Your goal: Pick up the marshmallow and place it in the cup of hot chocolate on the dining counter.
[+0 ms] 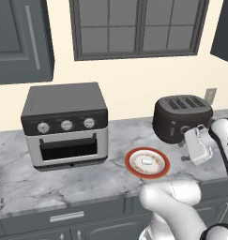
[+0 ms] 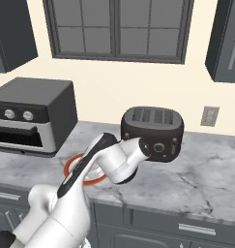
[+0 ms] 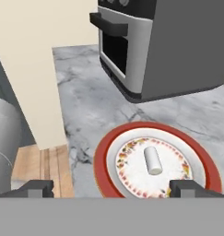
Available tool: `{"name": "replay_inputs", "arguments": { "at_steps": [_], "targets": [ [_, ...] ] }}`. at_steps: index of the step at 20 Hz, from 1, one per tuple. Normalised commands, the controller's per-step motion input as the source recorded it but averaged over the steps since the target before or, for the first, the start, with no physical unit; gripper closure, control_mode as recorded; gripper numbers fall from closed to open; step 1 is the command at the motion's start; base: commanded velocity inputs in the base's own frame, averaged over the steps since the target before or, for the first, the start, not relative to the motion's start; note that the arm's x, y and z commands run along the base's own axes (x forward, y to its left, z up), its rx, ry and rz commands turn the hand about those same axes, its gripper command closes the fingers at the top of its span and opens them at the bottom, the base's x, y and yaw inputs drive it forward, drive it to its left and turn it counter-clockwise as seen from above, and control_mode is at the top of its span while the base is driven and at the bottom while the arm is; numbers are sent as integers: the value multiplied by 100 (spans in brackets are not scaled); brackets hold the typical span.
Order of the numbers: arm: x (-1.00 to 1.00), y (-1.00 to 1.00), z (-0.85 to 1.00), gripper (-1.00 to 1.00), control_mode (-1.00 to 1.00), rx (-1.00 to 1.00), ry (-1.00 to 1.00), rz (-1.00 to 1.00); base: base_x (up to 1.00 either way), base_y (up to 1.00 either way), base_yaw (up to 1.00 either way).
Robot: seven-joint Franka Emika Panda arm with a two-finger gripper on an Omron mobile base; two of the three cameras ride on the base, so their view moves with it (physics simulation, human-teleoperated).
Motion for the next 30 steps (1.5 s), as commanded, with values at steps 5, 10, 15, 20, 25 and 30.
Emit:
{"name": "replay_inputs", "arguments": {
  "at_steps": [5,10,15,20,25,30],
  "targets": [
    [16,14,-18,-100,-100,0,0,0,0,0,0],
    [22,19,-29,-100,-100,0,0,0,0,0,0],
    [36,27,-37,-100,-100,0,3,0,0,0,0],
    [23,22,-39,-100,-100,0,2,0,0,0,0],
    [24,0,-28,-100,-100,3,0,0,0,0,0],
    [22,0,-26,-100,-100,6,0,0,0,0,0]
  ]
}}
